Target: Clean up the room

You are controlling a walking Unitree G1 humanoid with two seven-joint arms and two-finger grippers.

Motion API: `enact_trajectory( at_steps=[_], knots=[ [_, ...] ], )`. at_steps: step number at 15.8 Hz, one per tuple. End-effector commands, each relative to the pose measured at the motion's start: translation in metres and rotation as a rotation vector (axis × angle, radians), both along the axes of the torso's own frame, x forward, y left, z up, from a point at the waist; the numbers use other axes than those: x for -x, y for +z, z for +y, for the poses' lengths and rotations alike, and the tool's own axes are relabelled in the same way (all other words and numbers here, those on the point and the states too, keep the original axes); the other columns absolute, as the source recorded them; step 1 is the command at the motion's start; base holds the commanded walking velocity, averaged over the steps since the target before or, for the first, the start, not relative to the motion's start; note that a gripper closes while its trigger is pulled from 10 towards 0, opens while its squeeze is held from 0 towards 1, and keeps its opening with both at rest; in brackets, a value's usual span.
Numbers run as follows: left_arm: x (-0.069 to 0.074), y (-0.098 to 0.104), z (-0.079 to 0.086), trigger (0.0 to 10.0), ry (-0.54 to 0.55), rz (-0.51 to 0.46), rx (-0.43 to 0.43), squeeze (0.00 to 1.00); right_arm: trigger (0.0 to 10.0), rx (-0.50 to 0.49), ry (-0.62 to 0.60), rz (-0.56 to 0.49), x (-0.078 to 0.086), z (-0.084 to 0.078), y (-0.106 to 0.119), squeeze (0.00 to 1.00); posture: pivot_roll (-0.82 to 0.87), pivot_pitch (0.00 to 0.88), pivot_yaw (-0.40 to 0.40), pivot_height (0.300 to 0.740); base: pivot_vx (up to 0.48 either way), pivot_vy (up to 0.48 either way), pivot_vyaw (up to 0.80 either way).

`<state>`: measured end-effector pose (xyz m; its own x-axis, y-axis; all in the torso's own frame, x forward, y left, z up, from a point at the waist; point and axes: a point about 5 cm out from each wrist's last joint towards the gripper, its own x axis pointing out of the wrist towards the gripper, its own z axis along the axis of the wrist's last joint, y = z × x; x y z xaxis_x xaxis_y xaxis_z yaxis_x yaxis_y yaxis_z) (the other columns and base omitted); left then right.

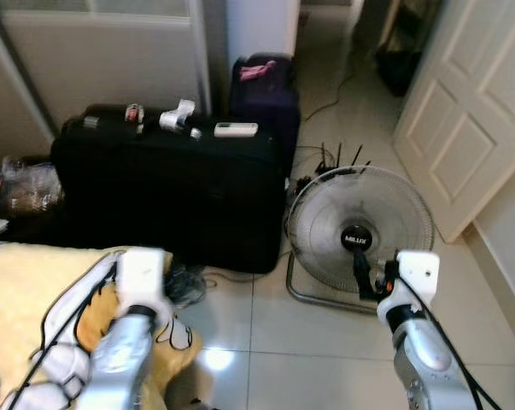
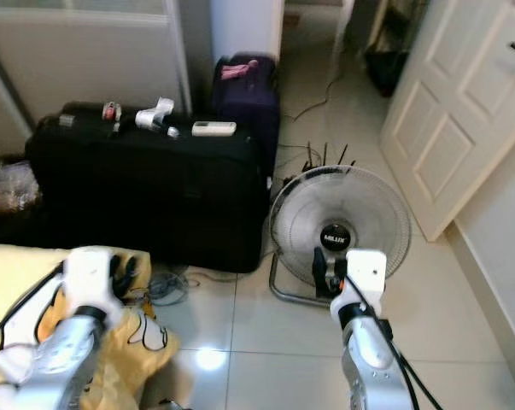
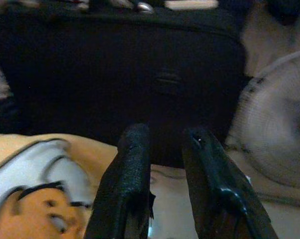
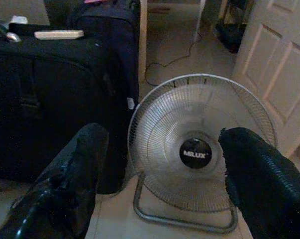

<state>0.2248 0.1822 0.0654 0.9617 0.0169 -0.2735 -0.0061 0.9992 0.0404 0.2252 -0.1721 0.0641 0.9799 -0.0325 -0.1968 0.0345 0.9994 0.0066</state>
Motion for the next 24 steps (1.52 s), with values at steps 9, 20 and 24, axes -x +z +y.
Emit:
enact_trajectory(
  at_steps=[9, 20, 24],
  knots=[
    [-0.001, 0.030, -0.017, 10.0, -0.055, -0.059, 0.142, 1.00, 10.0, -0.031, 0.156, -0.081, 0.000, 0.010, 0.011, 1.00, 0.03, 0.000, 0.053, 0.740, 0.000, 0.000, 0.27],
    [0.008, 0.030, -0.004, 10.0, -0.002, -0.108, 0.014, 0.00, 10.0, -0.027, 0.184, -0.018, 0.003, 0.007, 0.005, 1.00, 0.06, 0.000, 0.021, 0.740, 0.000, 0.000, 0.80],
    [0.009, 0.038, 0.001, 10.0, 0.022, -0.163, 0.045, 0.00, 10.0, -0.019, 0.244, -0.019, 0.003, 0.016, 0.004, 1.00, 0.06, 0.000, 0.022, 0.740, 0.000, 0.000, 0.80]
  ],
)
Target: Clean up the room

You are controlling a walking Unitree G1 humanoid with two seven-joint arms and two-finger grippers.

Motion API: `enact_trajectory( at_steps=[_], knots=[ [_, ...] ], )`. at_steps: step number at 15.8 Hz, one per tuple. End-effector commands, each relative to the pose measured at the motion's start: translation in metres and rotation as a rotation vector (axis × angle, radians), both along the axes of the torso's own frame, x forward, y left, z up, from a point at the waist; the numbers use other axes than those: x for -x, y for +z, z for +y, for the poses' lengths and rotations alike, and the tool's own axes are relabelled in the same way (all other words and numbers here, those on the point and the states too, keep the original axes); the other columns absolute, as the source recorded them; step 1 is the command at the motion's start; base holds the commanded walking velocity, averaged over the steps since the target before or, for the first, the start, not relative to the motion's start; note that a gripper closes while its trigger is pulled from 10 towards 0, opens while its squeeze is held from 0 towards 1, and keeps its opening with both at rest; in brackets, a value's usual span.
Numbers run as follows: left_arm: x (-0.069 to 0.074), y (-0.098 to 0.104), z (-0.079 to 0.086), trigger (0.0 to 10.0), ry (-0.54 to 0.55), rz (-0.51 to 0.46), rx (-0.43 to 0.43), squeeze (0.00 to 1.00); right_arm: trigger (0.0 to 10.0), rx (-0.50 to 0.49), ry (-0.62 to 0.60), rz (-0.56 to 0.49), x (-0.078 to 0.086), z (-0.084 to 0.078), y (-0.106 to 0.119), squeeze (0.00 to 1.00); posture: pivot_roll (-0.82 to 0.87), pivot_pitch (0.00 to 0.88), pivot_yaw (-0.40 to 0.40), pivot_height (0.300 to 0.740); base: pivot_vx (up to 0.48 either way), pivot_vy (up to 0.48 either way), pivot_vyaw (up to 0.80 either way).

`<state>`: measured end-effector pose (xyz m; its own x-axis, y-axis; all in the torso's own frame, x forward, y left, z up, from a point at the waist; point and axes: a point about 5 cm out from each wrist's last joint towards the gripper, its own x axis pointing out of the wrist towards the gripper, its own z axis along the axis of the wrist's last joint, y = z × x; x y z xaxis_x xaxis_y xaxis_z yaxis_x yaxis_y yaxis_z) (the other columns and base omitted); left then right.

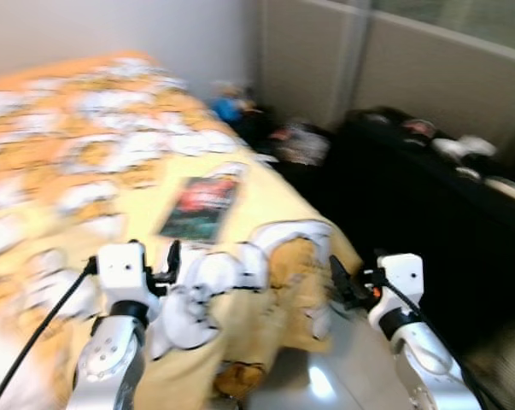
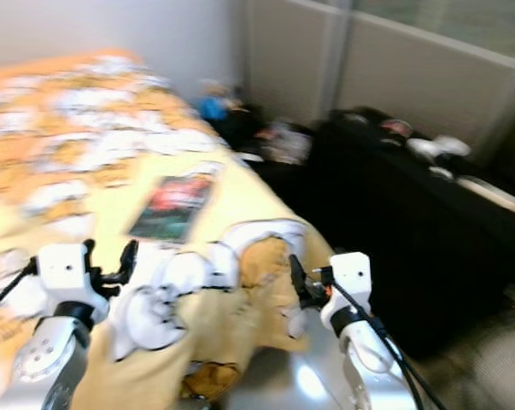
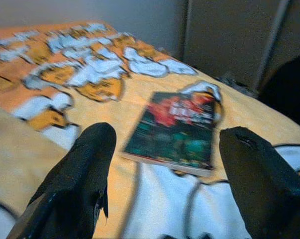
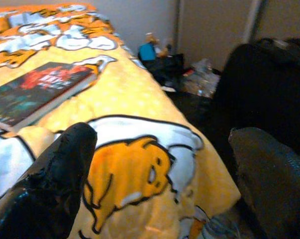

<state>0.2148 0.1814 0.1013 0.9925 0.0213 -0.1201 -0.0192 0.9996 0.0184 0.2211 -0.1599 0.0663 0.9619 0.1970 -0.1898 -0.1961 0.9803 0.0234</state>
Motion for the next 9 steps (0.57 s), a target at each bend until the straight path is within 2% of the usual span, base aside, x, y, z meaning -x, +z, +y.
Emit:
enact_trajectory(
  at_steps=[1, 2, 6, 9],
  knots=[
    [0.0003, 0.0021, 0.0018, 10.0, -0.010, -0.007, -0.035, 0.00, 10.0, -0.008, 0.012, -0.012, -0.0011, 0.0033, 0.0025, 1.00, 0.06, 0.000, 0.020, 0.740, 0.000, 0.000, 0.80],
    [0.0007, 0.0009, 0.0009, 10.0, -0.020, -0.003, -0.070, 0.00, 10.0, -0.011, 0.020, -0.007, -0.0010, 0.0037, 0.0015, 1.00, 0.07, 0.000, 0.019, 0.740, 0.000, 0.000, 0.80],
    [0.0033, 0.0007, 0.0007, 10.0, -0.024, 0.004, -0.078, 0.00, 10.0, -0.016, 0.025, 0.003, 0.0025, 0.0047, -0.0010, 1.00, 0.07, 0.000, 0.020, 0.740, 0.000, 0.000, 0.80],
    [0.0025, 0.0020, 0.0021, 10.0, -0.022, 0.003, -0.086, 0.00, 10.0, -0.014, 0.021, 0.005, 0.0006, 0.0037, -0.0017, 1.00, 0.08, 0.000, 0.017, 0.740, 0.000, 0.359, 0.80]
  ],
)
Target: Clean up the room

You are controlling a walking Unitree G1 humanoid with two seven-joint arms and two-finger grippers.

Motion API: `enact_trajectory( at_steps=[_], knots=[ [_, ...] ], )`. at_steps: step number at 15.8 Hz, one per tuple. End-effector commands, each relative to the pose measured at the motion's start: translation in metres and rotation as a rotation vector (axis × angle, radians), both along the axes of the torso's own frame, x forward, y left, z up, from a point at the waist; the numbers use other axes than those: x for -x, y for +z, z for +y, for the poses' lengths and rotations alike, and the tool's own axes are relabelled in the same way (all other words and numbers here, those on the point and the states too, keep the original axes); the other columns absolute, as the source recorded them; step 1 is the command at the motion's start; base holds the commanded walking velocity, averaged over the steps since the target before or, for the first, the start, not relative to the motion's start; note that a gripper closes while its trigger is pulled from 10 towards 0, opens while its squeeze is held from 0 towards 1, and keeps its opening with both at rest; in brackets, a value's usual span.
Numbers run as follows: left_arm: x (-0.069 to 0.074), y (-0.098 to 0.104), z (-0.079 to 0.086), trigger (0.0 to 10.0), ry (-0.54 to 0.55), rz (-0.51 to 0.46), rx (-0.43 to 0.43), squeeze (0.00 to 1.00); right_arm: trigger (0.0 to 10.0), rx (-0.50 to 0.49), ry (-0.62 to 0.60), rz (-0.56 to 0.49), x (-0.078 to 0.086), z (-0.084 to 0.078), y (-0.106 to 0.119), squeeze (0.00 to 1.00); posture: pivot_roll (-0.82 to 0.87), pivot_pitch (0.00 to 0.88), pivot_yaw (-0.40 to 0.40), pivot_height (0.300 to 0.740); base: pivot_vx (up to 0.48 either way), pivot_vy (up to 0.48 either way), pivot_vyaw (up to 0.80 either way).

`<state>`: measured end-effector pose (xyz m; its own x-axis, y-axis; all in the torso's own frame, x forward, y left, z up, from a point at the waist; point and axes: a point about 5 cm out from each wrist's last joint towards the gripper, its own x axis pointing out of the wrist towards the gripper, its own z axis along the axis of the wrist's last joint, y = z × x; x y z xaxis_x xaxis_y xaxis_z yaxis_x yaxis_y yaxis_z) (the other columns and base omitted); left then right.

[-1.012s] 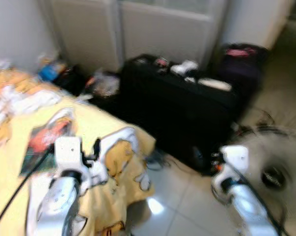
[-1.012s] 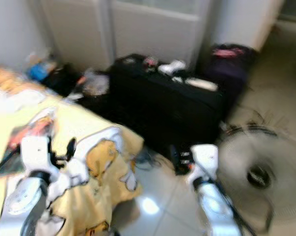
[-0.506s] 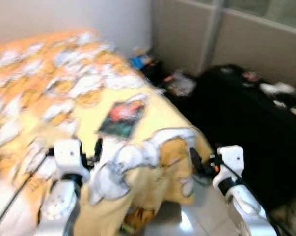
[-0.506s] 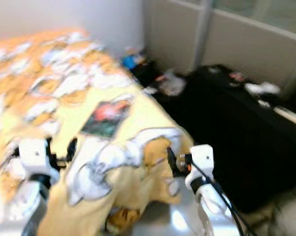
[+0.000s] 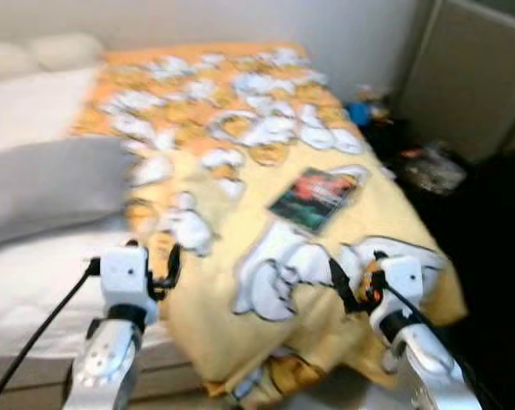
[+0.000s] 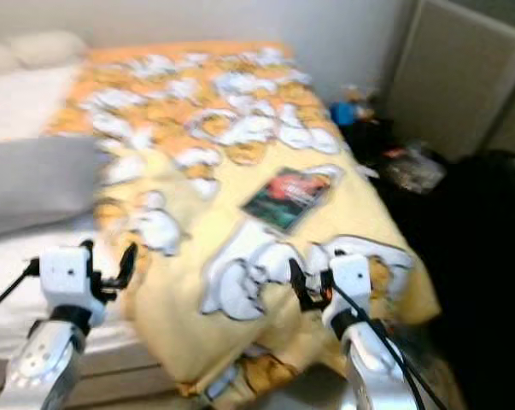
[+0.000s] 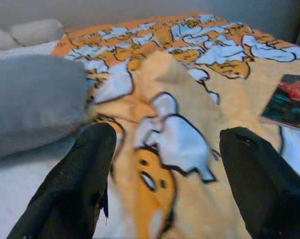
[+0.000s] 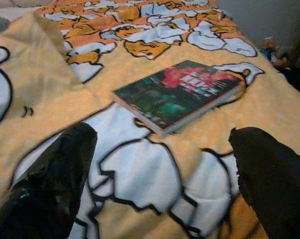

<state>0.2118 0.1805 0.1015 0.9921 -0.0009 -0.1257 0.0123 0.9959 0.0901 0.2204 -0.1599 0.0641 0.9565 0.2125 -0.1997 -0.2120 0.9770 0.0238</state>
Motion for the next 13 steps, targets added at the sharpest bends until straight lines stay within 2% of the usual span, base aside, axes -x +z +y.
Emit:
enact_trajectory(
  at_steps=[1, 3, 4, 5, 6, 7, 10, 13],
  knots=[
    [-0.002, 0.004, 0.004, 10.0, 0.006, -0.008, -0.025, 0.00, 10.0, -0.015, 0.000, -0.009, -0.002, 0.004, 0.001, 1.00, 0.08, 0.000, 0.018, 0.740, 0.000, 0.424, 0.80],
    [-0.008, 0.006, 0.008, 10.0, -0.002, -0.017, -0.046, 0.00, 10.0, -0.037, -0.058, -0.034, -0.004, 0.002, 0.005, 1.00, 0.06, 0.000, 0.029, 0.740, 0.000, 0.422, 0.80],
    [-0.011, 0.007, 0.007, 10.0, -0.012, -0.017, -0.046, 0.00, 10.0, -0.091, -0.087, -0.033, -0.006, 0.000, 0.010, 0.00, 0.06, 0.000, 0.038, 0.740, 0.000, 0.420, 0.00],
    [-0.013, 0.007, 0.002, 10.0, -0.028, -0.015, -0.044, 0.00, 10.0, -0.051, -0.087, -0.067, -0.008, 0.001, 0.016, 0.00, 0.05, 0.000, 0.039, 0.740, 0.000, 0.416, 0.00],
    [-0.015, 0.007, 0.000, 10.0, -0.030, -0.015, -0.043, 0.00, 10.0, -0.106, -0.073, -0.035, -0.009, 0.005, 0.015, 0.00, 0.05, 0.000, 0.038, 0.740, 0.000, 0.371, 0.00],
    [-0.017, 0.008, -0.001, 10.0, -0.031, -0.016, -0.043, 0.00, 10.0, -0.070, -0.112, -0.001, -0.012, 0.004, 0.011, 0.00, 0.06, 0.000, 0.032, 0.740, 0.000, 0.360, 0.00],
    [-0.021, 0.010, 0.001, 10.0, -0.031, -0.015, -0.055, 0.00, 10.0, -0.009, -0.168, -0.045, -0.014, 0.000, 0.010, 0.00, 0.07, 0.000, 0.031, 0.740, 0.000, 0.356, 0.00],
    [-0.023, 0.013, 0.001, 10.0, -0.038, -0.016, -0.066, 0.00, 10.0, -0.041, -0.193, -0.025, -0.012, -0.001, 0.011, 0.00, 0.07, 0.000, 0.034, 0.740, 0.000, 0.350, 0.00]
  ],
)
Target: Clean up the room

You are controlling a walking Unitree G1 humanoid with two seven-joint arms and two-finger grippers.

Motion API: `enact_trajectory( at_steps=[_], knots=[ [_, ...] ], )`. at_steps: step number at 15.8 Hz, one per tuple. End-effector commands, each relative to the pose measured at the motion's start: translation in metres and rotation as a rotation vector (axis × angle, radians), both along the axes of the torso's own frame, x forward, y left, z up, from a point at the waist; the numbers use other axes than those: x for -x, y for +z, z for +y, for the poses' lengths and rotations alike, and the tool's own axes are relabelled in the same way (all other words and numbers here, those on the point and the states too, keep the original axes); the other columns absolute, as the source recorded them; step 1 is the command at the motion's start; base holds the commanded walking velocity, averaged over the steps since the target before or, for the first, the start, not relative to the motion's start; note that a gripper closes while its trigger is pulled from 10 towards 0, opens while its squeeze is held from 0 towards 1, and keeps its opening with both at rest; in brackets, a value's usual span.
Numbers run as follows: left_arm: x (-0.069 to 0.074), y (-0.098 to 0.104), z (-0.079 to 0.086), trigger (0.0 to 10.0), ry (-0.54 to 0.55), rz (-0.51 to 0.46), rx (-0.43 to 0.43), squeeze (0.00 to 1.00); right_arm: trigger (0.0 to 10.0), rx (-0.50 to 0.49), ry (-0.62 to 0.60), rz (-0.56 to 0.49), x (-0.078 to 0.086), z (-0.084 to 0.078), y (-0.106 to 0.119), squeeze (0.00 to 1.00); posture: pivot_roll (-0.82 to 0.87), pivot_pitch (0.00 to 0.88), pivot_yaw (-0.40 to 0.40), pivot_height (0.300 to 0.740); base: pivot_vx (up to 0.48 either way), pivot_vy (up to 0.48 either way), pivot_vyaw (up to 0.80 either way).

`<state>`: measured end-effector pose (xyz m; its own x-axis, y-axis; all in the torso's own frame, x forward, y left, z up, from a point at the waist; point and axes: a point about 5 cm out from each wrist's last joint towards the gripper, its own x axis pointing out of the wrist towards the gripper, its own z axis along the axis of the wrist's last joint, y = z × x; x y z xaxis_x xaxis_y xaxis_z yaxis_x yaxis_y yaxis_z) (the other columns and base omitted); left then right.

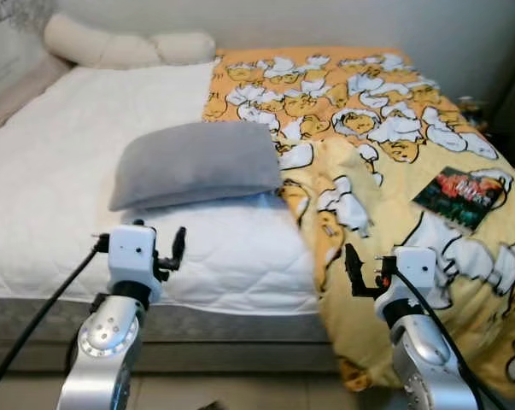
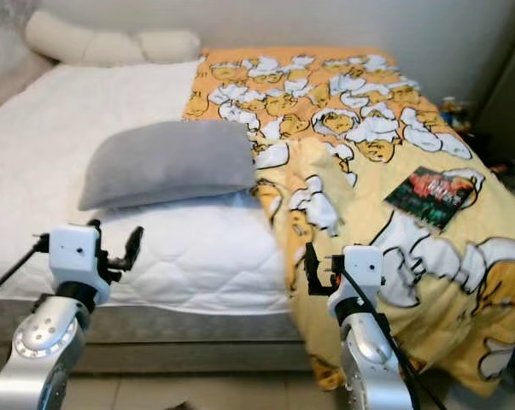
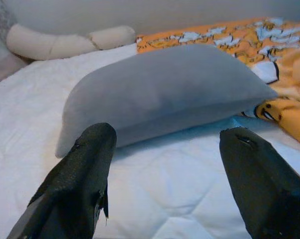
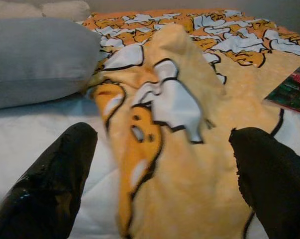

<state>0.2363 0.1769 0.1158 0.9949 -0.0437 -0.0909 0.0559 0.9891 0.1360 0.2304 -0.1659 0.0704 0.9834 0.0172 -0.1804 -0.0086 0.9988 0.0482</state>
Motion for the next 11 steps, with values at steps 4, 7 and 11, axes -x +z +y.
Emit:
enact_trajectory(
  at_steps=[4, 7, 11],
  knots=[
    [-0.0005, -0.0024, 0.0005, 10.0, -0.005, 0.029, -0.028, 0.00, 10.0, -0.023, 0.042, 0.015, -0.0051, 0.0058, 0.0019, 0.00, 0.07, 0.000, 0.029, 0.740, 0.000, 0.346, 0.00],
    [-0.0051, -0.0005, -0.0038, 10.0, -0.013, 0.025, -0.022, 0.00, 10.0, -0.036, 0.092, 0.044, -0.0045, 0.0076, 0.0009, 0.00, 0.07, 0.000, 0.022, 0.740, 0.000, 0.344, 0.00],
    [-0.0035, -0.0002, 0.0013, 10.0, 0.017, 0.030, -0.014, 0.00, 10.0, -0.070, 0.084, 0.047, -0.0054, 0.0125, 0.0036, 0.00, 0.06, 0.000, 0.028, 0.740, 0.000, 0.335, 0.00]
  ],
)
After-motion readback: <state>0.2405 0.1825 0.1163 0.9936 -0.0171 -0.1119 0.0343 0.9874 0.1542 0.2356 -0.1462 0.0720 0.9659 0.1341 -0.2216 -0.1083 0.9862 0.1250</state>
